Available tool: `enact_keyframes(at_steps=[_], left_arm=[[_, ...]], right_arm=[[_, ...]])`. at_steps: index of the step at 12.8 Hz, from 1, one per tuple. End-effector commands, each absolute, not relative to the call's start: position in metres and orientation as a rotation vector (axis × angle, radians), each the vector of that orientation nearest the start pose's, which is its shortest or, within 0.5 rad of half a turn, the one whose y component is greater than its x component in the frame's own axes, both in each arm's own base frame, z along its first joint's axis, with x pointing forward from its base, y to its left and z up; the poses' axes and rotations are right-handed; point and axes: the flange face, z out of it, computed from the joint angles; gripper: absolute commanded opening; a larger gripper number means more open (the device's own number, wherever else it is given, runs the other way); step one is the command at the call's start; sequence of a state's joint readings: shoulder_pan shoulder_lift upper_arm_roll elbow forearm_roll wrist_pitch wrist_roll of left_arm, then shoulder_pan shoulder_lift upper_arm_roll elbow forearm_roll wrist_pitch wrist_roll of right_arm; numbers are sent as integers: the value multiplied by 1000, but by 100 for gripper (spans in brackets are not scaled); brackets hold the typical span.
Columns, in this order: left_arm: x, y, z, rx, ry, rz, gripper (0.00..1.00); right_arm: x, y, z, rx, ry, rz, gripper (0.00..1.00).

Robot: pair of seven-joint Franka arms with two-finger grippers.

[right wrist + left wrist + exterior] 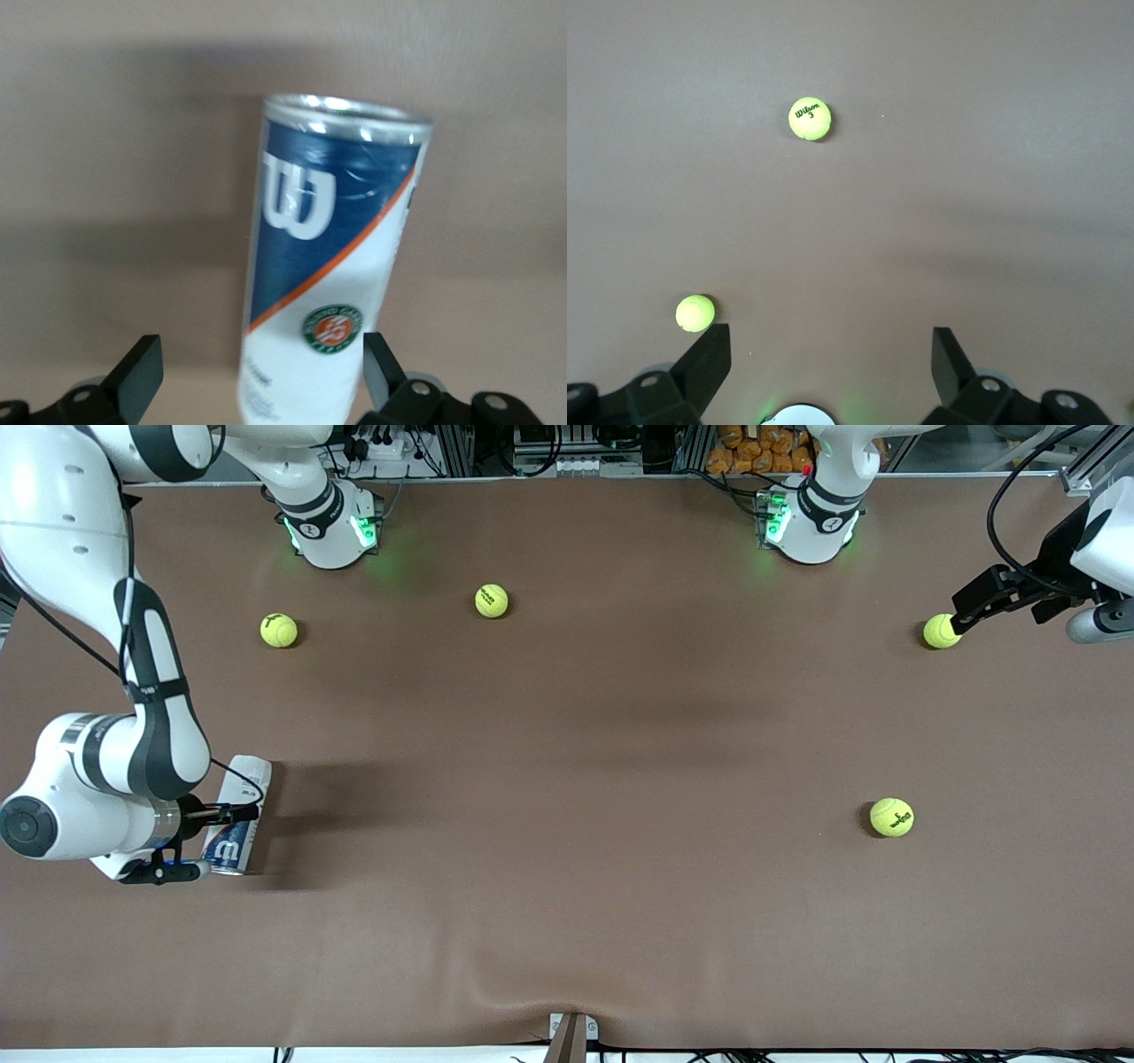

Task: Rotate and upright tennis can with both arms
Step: 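Close the right gripper around the can's body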

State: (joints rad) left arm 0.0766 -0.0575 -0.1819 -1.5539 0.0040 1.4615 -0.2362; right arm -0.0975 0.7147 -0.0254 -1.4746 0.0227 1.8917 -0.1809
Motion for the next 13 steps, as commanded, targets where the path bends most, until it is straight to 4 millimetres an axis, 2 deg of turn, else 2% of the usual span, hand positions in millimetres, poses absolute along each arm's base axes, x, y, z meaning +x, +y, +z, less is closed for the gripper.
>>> enact_keyframes(at_steps=[1,6,10,12,13], left_arm=[[521,-59,653,-3103,-186,66,100],[521,-59,653,-3104,-184,66,100],[520,-59,653,-3103,-184,73,100],[520,-59,653,-3103,-179,73,100],[520,-59,653,-3103,-179,73,100]], right_arm=[[669,-94,207,-3042,-98,486,100],[665,-93,179,-3030,-94,531,100],[665,-91,178,-3029,-84,533,99],[666,-90,180,-3030,-95,529,80],[667,-89,182,-3030,-107,524,80]])
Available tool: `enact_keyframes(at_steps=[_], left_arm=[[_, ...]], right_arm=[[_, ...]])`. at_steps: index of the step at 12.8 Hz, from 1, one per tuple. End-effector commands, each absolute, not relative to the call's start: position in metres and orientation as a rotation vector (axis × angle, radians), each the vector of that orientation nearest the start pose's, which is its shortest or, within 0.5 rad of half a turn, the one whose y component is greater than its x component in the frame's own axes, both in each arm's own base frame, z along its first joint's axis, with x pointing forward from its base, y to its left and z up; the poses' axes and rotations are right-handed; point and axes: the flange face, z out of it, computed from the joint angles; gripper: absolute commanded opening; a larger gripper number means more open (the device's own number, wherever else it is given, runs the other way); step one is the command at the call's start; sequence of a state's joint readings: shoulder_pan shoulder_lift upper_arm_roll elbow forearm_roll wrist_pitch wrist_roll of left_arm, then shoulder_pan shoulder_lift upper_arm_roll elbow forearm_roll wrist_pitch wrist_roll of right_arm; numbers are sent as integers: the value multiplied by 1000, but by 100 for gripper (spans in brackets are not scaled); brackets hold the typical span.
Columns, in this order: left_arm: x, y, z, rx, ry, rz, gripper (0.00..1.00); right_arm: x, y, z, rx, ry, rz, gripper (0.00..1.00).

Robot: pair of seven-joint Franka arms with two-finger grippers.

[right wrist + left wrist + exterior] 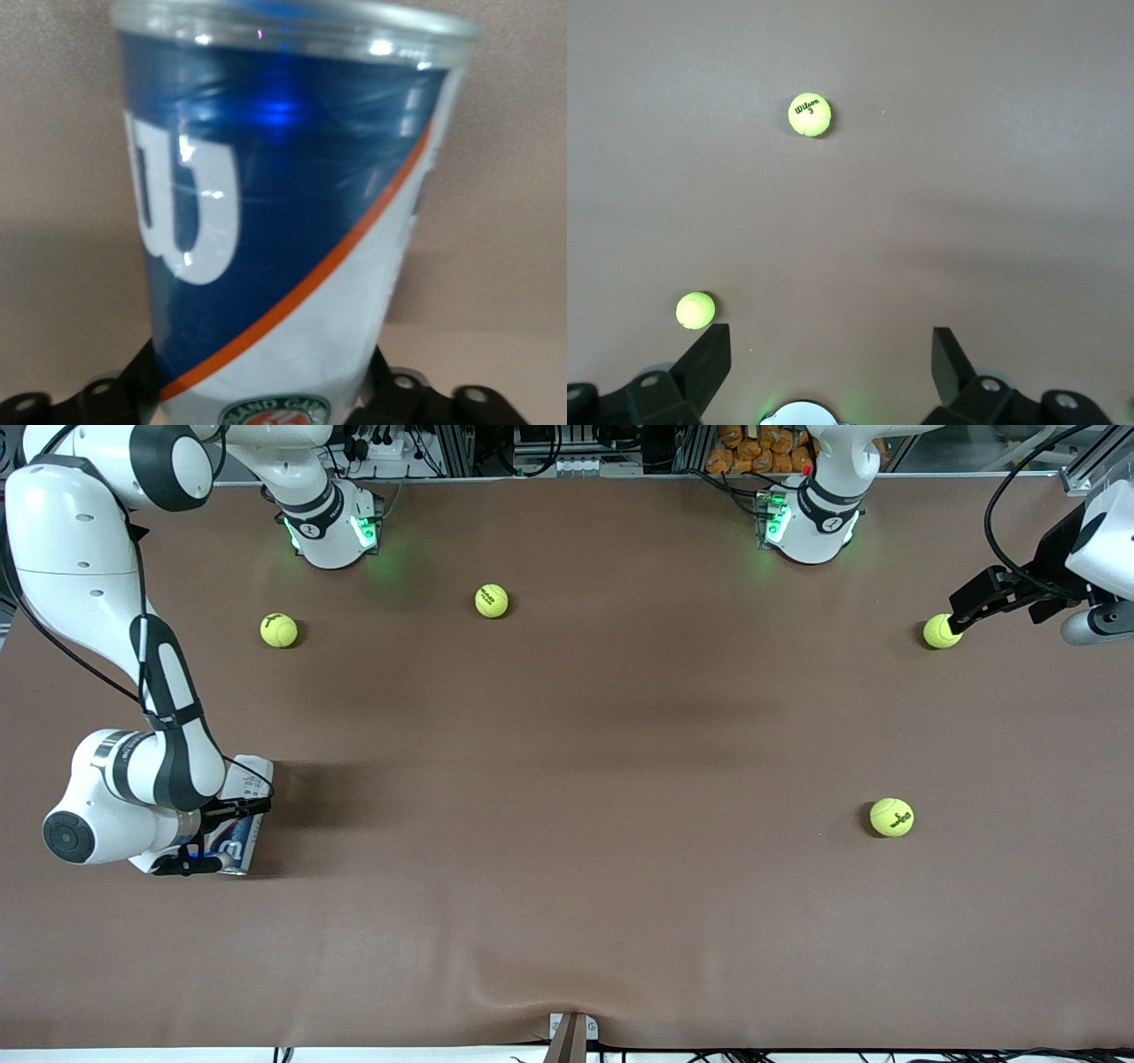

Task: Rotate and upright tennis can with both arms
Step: 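Close the right gripper around the can's body, then carry the can toward the table middle and set it down lying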

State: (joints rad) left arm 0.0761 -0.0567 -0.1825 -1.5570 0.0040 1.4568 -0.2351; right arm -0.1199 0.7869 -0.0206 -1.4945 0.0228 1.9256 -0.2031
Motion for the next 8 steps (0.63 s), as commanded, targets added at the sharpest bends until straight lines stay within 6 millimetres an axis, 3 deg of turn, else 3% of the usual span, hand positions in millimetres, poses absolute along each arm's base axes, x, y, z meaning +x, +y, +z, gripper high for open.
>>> enact_keyframes(at_steps=[1,5,8], left_arm=[[520,-59,653,-3103,-179,73,100],[520,-59,653,-3103,-163,82,100],[519,-58,655,-3104,-165,75,100]], right_arm=[[668,-88,184,-3029,-119,523,80],[675,-80,196,-3020,-238,487,81],[681,-64,204,-2982,-427,444,81]])
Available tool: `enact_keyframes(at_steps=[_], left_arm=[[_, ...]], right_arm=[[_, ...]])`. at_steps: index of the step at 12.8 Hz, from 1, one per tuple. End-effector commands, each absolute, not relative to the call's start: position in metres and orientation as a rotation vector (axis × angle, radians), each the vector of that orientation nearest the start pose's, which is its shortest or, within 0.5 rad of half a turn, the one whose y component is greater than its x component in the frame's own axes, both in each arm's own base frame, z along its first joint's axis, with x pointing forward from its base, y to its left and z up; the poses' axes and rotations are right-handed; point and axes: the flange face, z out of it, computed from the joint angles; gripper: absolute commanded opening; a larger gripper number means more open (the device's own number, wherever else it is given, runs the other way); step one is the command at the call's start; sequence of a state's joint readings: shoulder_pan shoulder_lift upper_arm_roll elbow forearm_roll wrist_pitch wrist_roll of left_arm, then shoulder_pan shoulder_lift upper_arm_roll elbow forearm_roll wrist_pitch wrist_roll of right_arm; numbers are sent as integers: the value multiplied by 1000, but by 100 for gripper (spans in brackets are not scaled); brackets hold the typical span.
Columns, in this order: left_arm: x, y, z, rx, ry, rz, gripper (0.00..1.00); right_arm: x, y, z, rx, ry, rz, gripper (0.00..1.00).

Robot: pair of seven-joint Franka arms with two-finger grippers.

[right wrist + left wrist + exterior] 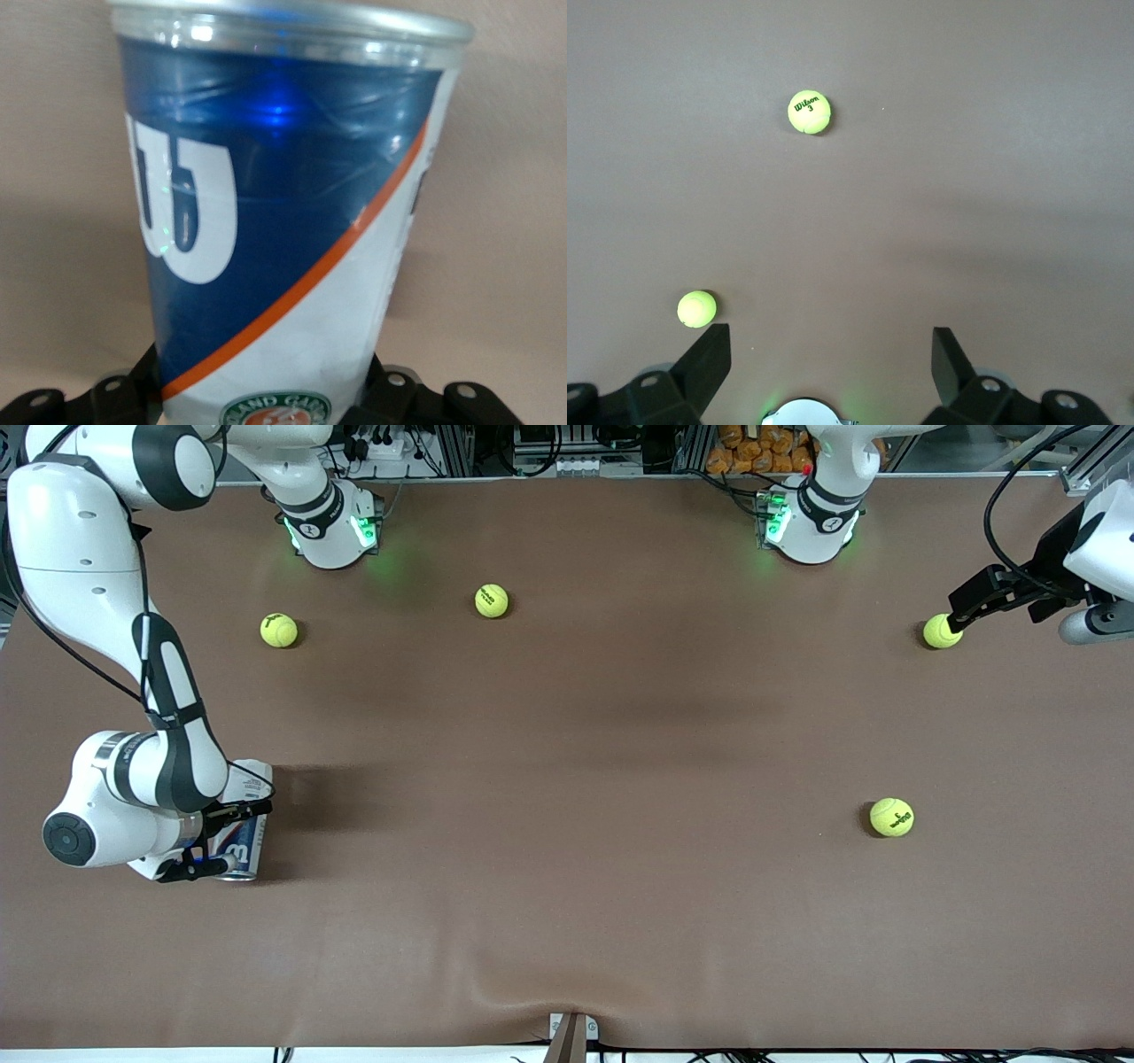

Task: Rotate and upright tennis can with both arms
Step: 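Carry the can toward the table middle and set it down lying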

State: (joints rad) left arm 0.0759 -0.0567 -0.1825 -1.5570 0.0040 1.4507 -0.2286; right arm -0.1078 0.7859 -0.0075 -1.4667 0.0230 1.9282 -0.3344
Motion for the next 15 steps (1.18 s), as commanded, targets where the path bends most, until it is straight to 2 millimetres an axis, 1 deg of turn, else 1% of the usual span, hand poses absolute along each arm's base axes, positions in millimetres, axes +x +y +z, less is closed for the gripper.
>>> enact_keyframes(at_steps=[1,2,4,6,8,10,12,13,14,15], left_arm=[[519,-59,655,-3106,-167,76,100],[519,-59,656,-3107,-167,74,100],[519,-57,656,-3110,-165,75,100],[520,-55,656,-3111,-169,73,100],[520,-54,657,-3109,-169,70,100],[521,-55,656,-3110,-169,70,100],[521,-58,654,-3110,-160,77,100],[522,-59,652,-3108,-158,81,100],[523,-59,653,-3107,-160,76,100],[523,-59,652,-3108,-155,76,100]], right_arm=[[684,-47,209,-2967,-506,426,81],[686,-29,215,-2944,-578,406,81],[687,16,218,-2858,-779,376,81],[683,73,222,-2778,-906,358,81],[676,133,230,-2693,-1014,324,82],[670,193,242,-2611,-1143,225,82],[661,254,249,-2518,-1364,89,82],[657,277,252,-2475,-1455,29,82],[650,303,256,-2422,-1554,-22,86],[644,321,257,-2375,-1628,-57,89]])
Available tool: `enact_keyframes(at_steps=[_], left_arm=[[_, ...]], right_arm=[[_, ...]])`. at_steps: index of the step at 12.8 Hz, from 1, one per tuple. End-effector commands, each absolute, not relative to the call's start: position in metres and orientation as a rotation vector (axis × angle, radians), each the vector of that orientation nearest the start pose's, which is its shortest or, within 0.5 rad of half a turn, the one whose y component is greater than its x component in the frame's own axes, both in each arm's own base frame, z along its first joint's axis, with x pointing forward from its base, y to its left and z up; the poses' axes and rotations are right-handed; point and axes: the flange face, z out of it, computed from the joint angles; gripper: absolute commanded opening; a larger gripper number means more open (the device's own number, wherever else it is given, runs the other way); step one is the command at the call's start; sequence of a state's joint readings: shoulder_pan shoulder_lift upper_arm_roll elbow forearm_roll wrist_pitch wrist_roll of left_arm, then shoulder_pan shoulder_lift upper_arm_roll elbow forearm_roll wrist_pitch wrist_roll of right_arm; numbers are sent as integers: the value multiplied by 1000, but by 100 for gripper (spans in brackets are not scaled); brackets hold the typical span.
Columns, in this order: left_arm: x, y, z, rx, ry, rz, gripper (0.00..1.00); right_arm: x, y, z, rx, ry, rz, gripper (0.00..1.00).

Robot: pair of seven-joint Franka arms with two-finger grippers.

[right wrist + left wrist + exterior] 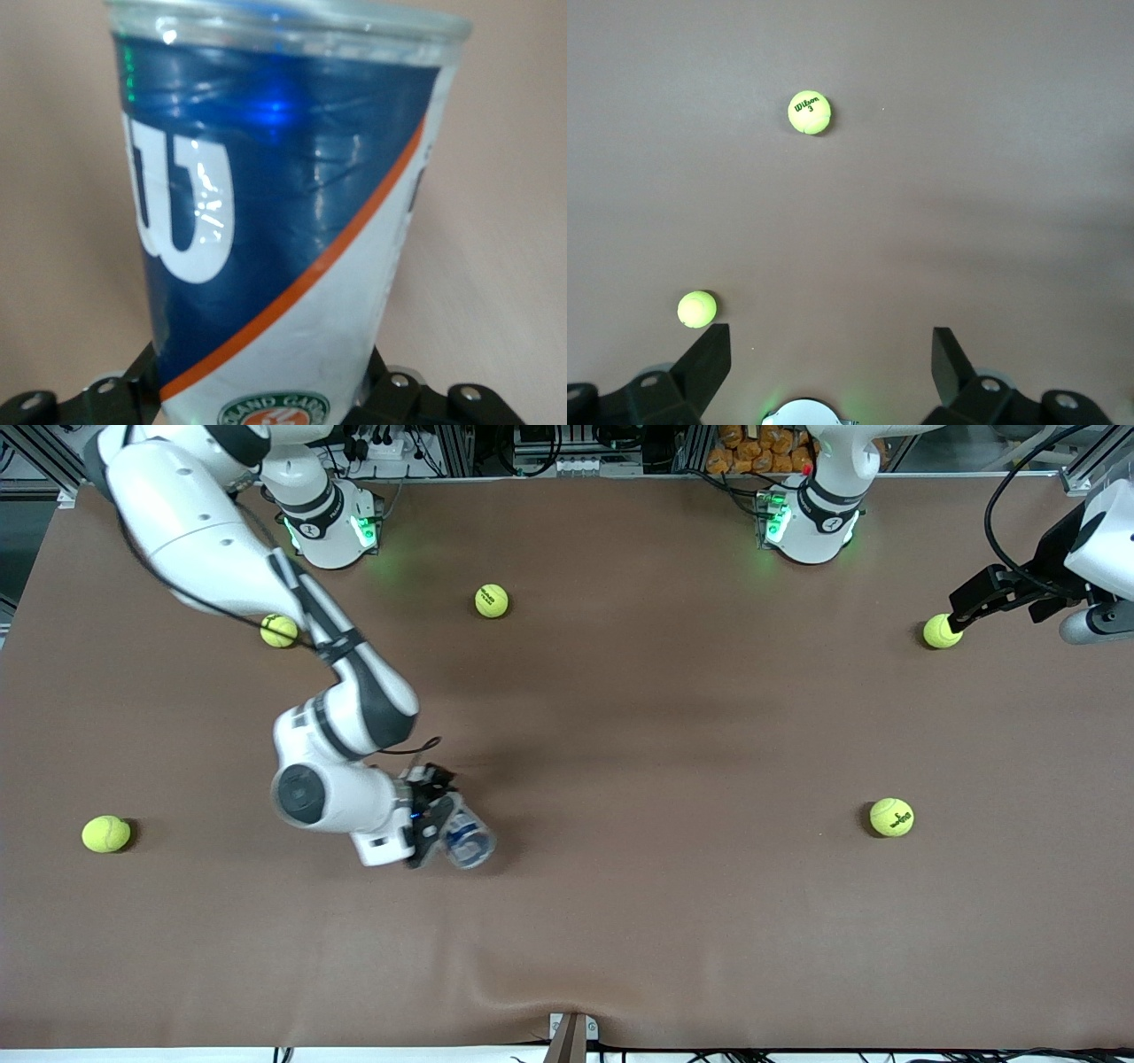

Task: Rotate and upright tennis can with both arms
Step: 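Carry the can toward the table middle and set it down lying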

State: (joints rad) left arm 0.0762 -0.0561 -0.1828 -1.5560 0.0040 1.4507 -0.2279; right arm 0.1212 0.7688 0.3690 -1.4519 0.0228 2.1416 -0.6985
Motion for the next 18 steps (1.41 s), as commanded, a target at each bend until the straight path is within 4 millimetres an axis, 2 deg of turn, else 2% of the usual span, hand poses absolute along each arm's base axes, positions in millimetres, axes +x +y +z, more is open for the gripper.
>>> enact_keyframes(at_steps=[1,6,8,10,12,14,16,18], left_arm=[[523,-59,653,-3108,-158,74,100],[523,-60,652,-3108,-155,76,100],[523,-61,652,-3108,-153,76,100],[523,-61,652,-3109,-153,77,100],[523,-60,652,-3109,-155,77,100],[523,-60,652,-3109,-153,77,100],[523,-60,652,-3111,-153,77,100],[523,-60,652,-3111,-155,77,100]], right_arm=[[640,333,255,-2355,-1661,-78,89],[595,412,250,-2205,-1945,-115,92],[585,429,250,-2183,-1982,-155,93],[587,428,251,-2189,-1968,-165,100],[587,426,256,-2188,-1957,-163,100],[585,429,280,-2191,-1947,-184,100],[596,406,303,-2272,-1874,-141,100],[616,364,319,-2403,-1717,-92,100]])
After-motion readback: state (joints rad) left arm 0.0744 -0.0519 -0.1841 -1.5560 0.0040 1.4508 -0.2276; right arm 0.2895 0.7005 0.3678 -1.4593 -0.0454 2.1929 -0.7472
